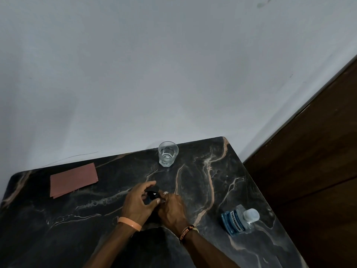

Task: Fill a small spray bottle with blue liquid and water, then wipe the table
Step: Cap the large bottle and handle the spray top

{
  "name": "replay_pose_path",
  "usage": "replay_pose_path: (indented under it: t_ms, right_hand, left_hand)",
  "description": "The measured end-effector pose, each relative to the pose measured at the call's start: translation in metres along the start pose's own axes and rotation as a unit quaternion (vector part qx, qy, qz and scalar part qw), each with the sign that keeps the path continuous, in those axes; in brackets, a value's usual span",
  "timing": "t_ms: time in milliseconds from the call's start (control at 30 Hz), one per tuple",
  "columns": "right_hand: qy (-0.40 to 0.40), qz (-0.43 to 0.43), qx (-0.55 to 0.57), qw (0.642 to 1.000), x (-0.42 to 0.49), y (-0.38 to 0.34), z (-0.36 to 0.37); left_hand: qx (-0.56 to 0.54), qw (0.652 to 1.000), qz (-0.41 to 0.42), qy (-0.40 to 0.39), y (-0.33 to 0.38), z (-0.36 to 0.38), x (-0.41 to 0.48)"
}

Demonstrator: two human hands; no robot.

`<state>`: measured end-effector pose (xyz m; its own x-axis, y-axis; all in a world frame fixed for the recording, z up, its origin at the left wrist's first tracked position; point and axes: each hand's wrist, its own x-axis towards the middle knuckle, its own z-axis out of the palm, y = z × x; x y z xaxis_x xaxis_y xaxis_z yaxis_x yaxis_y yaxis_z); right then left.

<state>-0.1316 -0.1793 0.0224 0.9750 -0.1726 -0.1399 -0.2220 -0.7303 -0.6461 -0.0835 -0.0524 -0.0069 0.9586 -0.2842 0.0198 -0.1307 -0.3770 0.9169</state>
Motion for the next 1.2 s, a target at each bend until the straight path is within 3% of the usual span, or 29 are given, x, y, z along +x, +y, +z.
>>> replay_pose_path:
  t_ms: [1200]
  right_hand:
    - [-0.02,0.0,-0.007,1.0,-0.005,-0.004,-0.006]
  left_hand:
    - [-0.028,0.999,-0.033,-0.001,-0.008,0.003,0.0]
